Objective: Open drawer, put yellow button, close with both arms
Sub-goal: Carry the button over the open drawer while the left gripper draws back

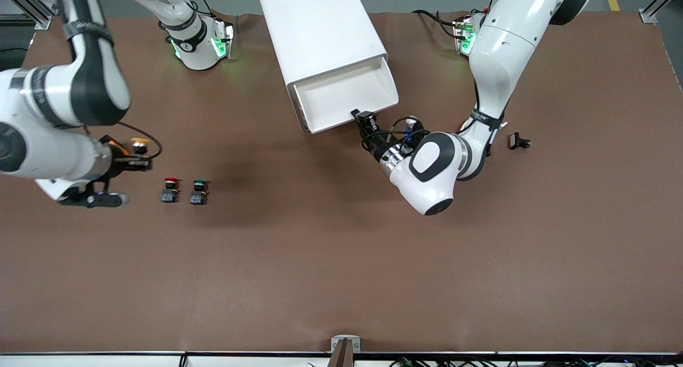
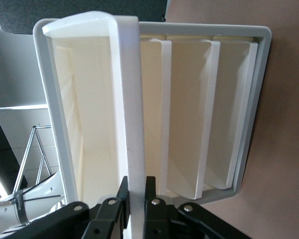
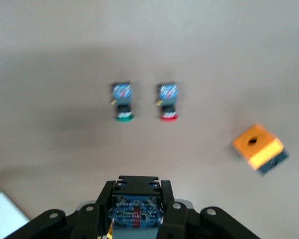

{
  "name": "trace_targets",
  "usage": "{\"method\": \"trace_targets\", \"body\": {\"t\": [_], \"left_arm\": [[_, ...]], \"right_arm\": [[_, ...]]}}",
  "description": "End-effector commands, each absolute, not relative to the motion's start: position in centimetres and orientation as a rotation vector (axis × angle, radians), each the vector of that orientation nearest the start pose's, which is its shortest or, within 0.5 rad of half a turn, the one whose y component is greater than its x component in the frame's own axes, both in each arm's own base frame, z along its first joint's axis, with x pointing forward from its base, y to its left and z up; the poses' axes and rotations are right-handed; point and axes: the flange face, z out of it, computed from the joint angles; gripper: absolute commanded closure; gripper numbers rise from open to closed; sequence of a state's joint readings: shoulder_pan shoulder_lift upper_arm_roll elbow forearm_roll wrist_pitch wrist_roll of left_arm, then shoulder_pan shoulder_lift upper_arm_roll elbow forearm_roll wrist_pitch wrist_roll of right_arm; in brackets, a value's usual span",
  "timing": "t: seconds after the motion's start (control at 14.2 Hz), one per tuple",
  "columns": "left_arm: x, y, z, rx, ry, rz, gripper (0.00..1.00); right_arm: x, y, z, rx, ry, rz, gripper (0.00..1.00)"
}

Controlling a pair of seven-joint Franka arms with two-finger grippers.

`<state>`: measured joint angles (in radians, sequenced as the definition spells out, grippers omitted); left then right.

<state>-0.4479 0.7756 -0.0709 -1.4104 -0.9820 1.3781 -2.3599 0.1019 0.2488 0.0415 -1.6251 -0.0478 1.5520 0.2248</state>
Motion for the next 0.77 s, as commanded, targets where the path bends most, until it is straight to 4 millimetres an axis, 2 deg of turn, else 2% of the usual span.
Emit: {"method": "trace_targets", "body": {"t": [0.0,0.07,0.14,0.35,0.49,0.7], "left_arm": [[54.8,-40.0,25.9,-1.095,-1.897,1.441,0.59],[55.2,-39.6,26.2,-1.107,-1.903,1.453,0.15],[55.5,-39.5,26.6,-1.124,-1.906,1.462,0.0],[57.1,-38.3,27.8,-1.154,-1.937,1.483,0.0],[59.2,-36.0,29.1,-1.177,-1.997,1.491,0.0],[61.9,-32.1,29.7,-1.23,-2.086,1.48,0.0]], "right_arm": [[57.1,14.5,49.3,-3.247,0.296,0.524,0.71],[56.2,17.6,50.1,-3.264,0.35,0.519,0.71],[54.9,21.0,50.6,-3.286,0.407,0.5,0.71],[50.8,29.9,50.5,-3.272,0.667,0.467,0.71],[48.7,34.3,50.5,-3.159,0.882,0.504,0.71],[46.0,40.1,50.1,-3.039,1.16,0.418,0.71]]}}
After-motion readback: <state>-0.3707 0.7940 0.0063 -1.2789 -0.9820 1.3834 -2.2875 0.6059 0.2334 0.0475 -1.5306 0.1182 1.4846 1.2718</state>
